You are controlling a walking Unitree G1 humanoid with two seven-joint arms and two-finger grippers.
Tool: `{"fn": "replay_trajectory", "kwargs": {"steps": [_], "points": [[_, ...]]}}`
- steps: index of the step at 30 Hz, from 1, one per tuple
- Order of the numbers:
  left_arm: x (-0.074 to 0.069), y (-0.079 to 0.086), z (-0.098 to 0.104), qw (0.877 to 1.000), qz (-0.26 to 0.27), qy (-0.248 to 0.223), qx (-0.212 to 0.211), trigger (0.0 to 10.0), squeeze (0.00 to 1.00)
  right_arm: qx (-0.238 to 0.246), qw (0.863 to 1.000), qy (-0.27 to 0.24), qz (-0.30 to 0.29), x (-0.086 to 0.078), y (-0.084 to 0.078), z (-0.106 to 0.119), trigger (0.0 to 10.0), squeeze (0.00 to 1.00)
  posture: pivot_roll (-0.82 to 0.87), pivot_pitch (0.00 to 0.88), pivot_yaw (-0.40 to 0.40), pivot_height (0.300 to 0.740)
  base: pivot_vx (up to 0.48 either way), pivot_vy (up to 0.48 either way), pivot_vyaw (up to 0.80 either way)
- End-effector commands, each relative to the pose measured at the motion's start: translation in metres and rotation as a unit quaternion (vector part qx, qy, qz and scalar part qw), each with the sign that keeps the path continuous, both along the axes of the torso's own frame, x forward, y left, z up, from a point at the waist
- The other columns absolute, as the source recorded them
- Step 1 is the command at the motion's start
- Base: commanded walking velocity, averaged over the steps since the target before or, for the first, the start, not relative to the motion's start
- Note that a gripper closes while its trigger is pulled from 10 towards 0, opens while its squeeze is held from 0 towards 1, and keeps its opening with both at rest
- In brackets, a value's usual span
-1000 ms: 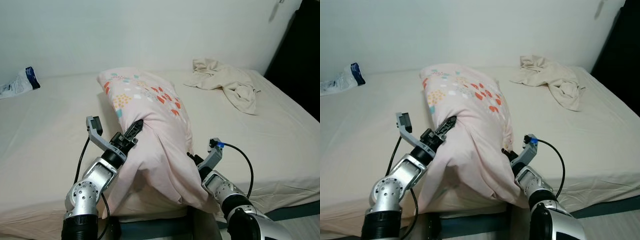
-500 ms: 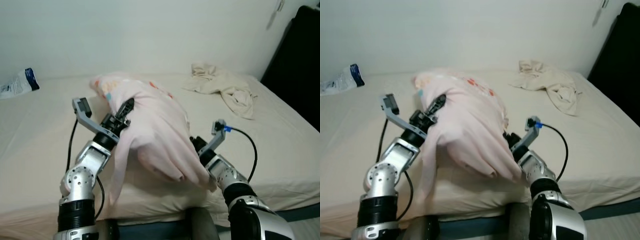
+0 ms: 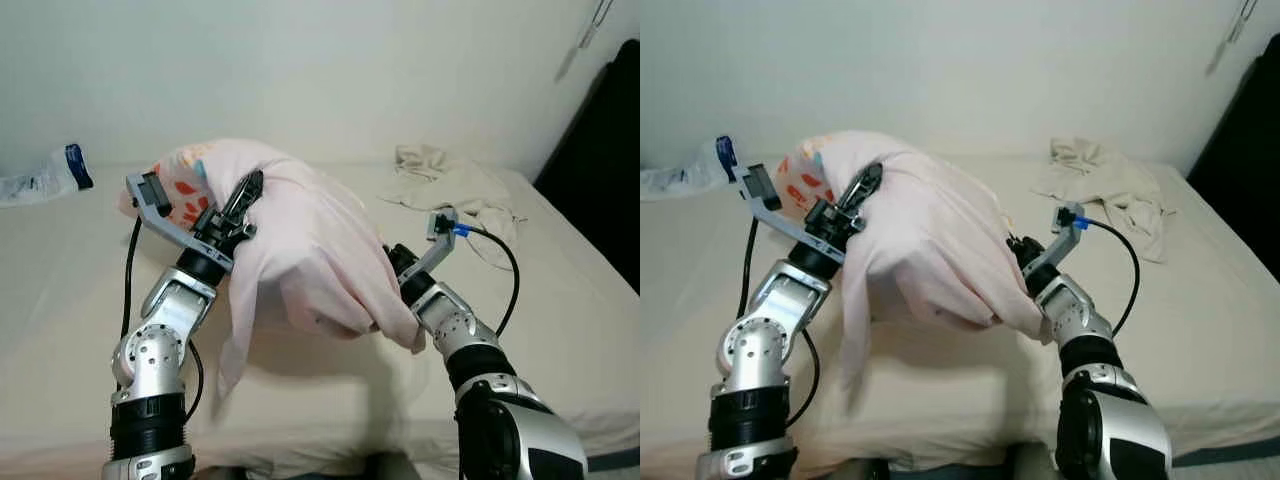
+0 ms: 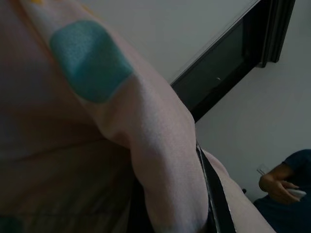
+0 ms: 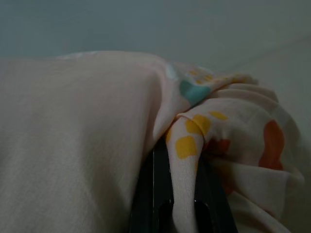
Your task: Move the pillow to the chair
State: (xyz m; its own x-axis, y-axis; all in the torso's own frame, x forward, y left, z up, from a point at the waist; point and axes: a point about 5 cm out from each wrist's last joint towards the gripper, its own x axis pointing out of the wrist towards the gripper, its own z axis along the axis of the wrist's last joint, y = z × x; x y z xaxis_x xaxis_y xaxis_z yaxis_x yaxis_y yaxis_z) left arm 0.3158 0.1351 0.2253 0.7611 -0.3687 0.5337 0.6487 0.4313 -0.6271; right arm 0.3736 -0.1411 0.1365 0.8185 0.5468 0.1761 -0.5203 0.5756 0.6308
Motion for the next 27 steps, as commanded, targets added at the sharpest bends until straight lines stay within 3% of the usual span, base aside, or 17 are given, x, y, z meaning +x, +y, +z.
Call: {"fn": "replay_trajectory", "kwargs": {"steps": [1, 9, 12, 21, 22, 27], "points": [[-0.003, -0.013, 0.005, 0.999, -0.021, -0.013, 0.024, 0.0, 0.0, -0.005, 0.999, -0.047, 0.019, 0.006, 0.013, 0.022, 0.0, 0.0, 0.1, 0.0, -0.058, 0.66, 0.0, 0.0, 0.0], [-0.002, -0.013, -0.001, 0.999, 0.001, 0.001, 0.05, 0.0, 0.0, -0.031, 0.999, -0.037, 0.011, 0.006, 0.013, 0.016, 0.0, 0.0, 0.1, 0.0, -0.062, 0.695, 0.0, 0.0, 0.0], [0.0, -0.013, -0.015, 0.996, 0.025, 0.027, 0.081, 0.0, 0.0, -0.043, 0.999, -0.029, 0.007, 0.005, 0.013, 0.012, 0.0, 0.0, 0.1, 0.0, -0.065, 0.715, 0.0, 0.0, 0.0], [0.0, -0.003, -0.04, 0.988, 0.087, 0.083, 0.098, 0.0, 0.0, -0.069, 0.997, -0.024, -0.009, 0.003, 0.013, 0.003, 0.0, 0.0, 0.11, 0.0, -0.075, 0.735, 0.0, 0.0, 0.0], [0.0, 0.002, -0.048, 0.982, 0.109, 0.096, 0.119, 10.0, 0.0, -0.08, 0.996, -0.027, -0.007, 0.002, 0.013, 0.002, 10.0, 0.0, 0.11, 0.0, -0.08, 0.735, 0.0, 0.0, 0.0], [-0.002, 0.008, -0.064, 0.968, 0.149, 0.118, 0.164, 10.0, 0.0, -0.09, 0.995, -0.028, -0.013, 0.001, 0.012, -0.001, 10.0, 0.0, 0.11, 0.0, -0.083, 0.735, 0.0, 0.0, 0.44]]}}
